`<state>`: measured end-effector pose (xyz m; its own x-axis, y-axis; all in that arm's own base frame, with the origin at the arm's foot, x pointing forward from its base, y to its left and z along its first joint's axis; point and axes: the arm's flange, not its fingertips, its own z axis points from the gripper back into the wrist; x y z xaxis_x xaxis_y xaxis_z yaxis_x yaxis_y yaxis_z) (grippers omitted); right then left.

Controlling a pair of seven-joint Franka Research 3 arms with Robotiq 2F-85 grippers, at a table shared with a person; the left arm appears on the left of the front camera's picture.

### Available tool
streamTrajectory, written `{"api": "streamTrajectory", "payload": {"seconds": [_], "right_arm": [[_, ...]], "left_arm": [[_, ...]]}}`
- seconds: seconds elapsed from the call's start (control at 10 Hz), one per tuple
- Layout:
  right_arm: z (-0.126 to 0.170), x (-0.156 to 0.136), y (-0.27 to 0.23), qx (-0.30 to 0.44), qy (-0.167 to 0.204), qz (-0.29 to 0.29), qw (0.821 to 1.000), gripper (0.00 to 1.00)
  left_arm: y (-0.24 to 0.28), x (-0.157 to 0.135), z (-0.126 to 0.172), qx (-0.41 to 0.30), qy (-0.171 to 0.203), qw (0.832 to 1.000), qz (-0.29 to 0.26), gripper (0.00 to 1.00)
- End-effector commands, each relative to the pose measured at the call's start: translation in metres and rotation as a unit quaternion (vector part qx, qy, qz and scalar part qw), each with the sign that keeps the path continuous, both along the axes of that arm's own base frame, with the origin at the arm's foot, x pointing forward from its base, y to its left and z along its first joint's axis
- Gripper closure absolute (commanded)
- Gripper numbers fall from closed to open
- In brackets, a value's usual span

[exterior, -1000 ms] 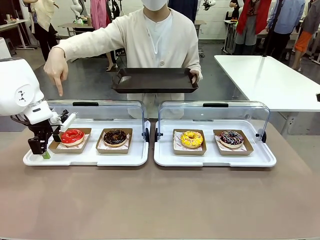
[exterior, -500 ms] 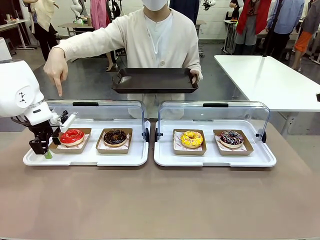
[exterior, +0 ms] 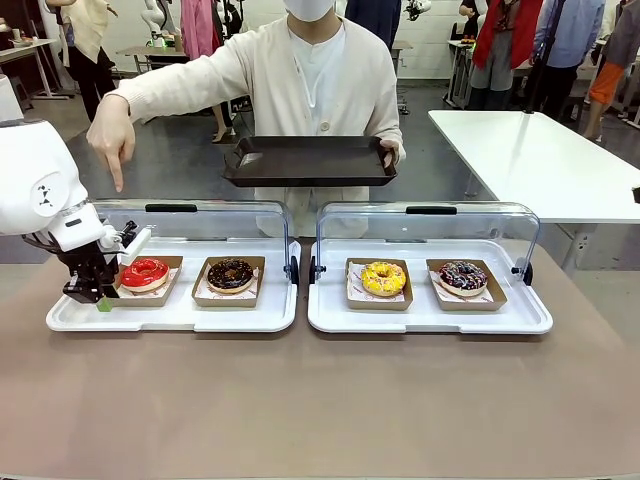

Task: Provide the desired donut to the person.
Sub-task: Pick up and lift the Paper togo box containing the Donut pointed at by the person.

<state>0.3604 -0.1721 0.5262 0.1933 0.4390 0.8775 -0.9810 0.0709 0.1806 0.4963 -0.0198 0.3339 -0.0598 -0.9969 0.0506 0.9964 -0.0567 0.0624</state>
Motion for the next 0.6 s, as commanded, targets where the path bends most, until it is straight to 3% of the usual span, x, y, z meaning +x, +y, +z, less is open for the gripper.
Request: {"api": "streamTrajectory", "payload": {"seconds": [0.0, 0.5], "right_arm": [[-0.0003, 0.0, 0.0008, 0.003, -0.001, 0.001, 1.0, 0.0], [-0.0003, 0.0, 0.0008, 0.003, -0.001, 0.001, 1.0, 0.0]], "left_arm": [[0.0035, -0.0002, -0.0071, -0.012, 0.007, 1.0, -0.013, 1.0], [0.0038, -0.0004, -0.0097, -0.016, 0.018, 0.999, -0.021, 1.0]]}}
